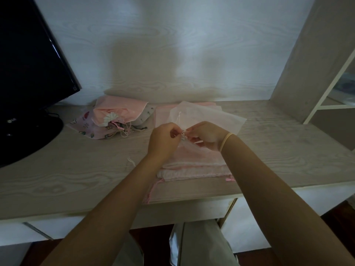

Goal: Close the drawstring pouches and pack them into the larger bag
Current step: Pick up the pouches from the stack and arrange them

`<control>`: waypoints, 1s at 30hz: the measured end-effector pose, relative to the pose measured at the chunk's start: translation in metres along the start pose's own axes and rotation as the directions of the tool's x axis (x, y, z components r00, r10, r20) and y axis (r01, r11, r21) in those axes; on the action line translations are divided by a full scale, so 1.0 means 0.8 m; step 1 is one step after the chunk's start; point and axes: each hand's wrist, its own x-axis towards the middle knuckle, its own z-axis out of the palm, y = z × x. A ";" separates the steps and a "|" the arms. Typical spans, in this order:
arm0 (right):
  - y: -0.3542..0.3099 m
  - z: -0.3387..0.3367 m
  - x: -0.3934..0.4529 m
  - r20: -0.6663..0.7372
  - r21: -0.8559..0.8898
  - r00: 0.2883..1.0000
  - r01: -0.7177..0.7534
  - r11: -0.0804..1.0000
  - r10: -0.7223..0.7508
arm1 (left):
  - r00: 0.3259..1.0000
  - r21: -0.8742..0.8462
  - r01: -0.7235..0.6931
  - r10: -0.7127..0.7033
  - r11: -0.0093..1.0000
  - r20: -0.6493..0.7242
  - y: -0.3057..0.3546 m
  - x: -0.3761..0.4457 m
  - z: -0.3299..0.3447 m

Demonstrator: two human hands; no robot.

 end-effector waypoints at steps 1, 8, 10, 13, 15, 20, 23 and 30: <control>0.000 0.000 0.000 -0.005 0.011 1.000 -0.003 1.000 0.003 | 1.000 -0.008 -0.003 0.003 1.000 0.001 0.000 0.000 0.000; 0.004 0.002 0.008 -0.026 0.058 1.000 0.007 0.998 -0.006 | 1.000 -0.011 0.018 -0.018 1.000 0.008 -0.001 0.000 0.002; 0.007 0.002 0.009 -0.038 0.061 0.999 0.022 0.998 -0.020 | 1.000 0.013 0.015 -0.015 1.000 0.009 -0.001 0.001 0.003; 0.007 0.001 0.008 -0.035 0.058 0.999 0.032 0.998 -0.030 | 1.000 0.040 0.010 -0.010 0.999 0.007 -0.001 0.002 0.001; 0.007 -0.002 0.008 -0.047 0.069 0.999 0.024 0.997 -0.021 | 1.000 0.061 -0.002 0.001 0.998 0.008 0.000 0.003 0.000; 0.010 -0.008 0.011 -0.111 0.073 0.993 0.044 0.996 -0.036 | 0.994 -0.044 0.099 -0.097 0.994 0.050 -0.002 0.005 -0.003; 0.011 -0.007 0.013 -0.193 0.044 0.979 0.070 0.997 -0.060 | 0.962 -0.241 0.264 -0.237 0.934 0.133 0.001 0.004 -0.007; 0.013 0.003 0.016 -0.226 0.046 0.971 0.086 0.995 -0.074 | 0.880 -0.333 0.449 -0.346 0.829 0.326 -0.005 0.002 -0.013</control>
